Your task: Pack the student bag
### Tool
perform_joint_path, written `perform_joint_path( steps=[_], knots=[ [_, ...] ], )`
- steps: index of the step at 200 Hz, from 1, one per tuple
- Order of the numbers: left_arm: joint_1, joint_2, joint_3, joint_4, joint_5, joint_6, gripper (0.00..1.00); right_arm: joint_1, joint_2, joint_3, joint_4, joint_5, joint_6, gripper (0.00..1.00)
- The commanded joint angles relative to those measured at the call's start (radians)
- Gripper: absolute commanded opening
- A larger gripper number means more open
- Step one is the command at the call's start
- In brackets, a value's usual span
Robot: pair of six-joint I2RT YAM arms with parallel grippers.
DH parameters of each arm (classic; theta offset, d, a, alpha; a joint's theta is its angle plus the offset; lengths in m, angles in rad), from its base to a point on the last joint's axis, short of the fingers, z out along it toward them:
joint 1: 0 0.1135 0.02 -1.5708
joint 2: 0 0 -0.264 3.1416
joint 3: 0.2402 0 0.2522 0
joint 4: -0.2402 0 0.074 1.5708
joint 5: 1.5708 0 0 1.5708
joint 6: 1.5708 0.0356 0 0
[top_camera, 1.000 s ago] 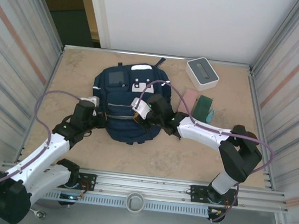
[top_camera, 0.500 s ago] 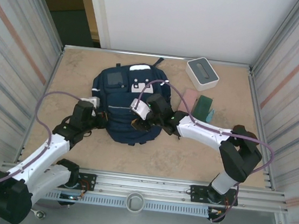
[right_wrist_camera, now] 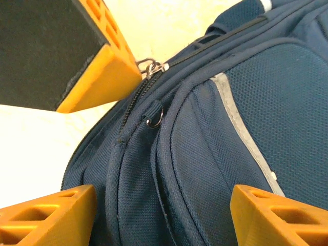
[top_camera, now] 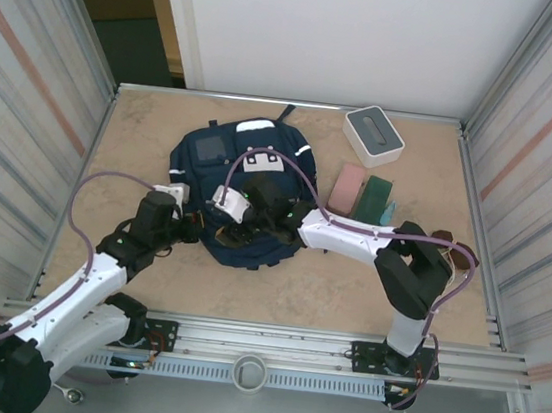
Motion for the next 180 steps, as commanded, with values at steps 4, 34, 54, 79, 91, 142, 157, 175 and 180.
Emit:
perform_joint_path(
  steps=[4,34,54,79,91,142,157,175,180],
  knots=[
    [-0.004,-0.030,-0.007,0.002,-0.006,-0.007,0.00,0.005,0.024,0.032,-0.013,0.003,-0.004,0.70],
    [-0.004,-0.025,-0.014,0.003,-0.032,-0.005,0.00,0.001,0.010,0.016,-0.008,0.034,0.003,0.45],
    [-0.003,-0.022,-0.014,-0.007,-0.067,0.000,0.00,-0.004,-0.011,-0.002,-0.013,0.047,0.000,0.26],
    [0.037,-0.015,-0.010,-0.022,-0.128,0.006,0.00,-0.021,-0.053,-0.050,-0.009,0.053,0.001,0.11],
    [0.074,-0.003,-0.011,-0.011,-0.126,0.006,0.00,-0.031,-0.072,-0.072,-0.006,0.047,0.011,0.07],
    [0.245,0.158,0.016,0.108,-0.113,0.017,0.00,-0.041,-0.122,-0.116,0.032,-0.011,0.040,0.00],
    [0.293,0.220,0.033,0.158,-0.101,0.015,0.00,-0.041,-0.120,-0.114,0.042,-0.029,0.043,0.00],
    [0.328,0.298,0.063,0.202,-0.085,0.015,0.00,-0.041,-0.108,-0.097,0.042,-0.034,0.054,0.00],
    [0.333,0.320,0.073,0.207,-0.084,0.017,0.00,-0.042,-0.105,-0.091,0.042,-0.034,0.060,0.00]
  ],
)
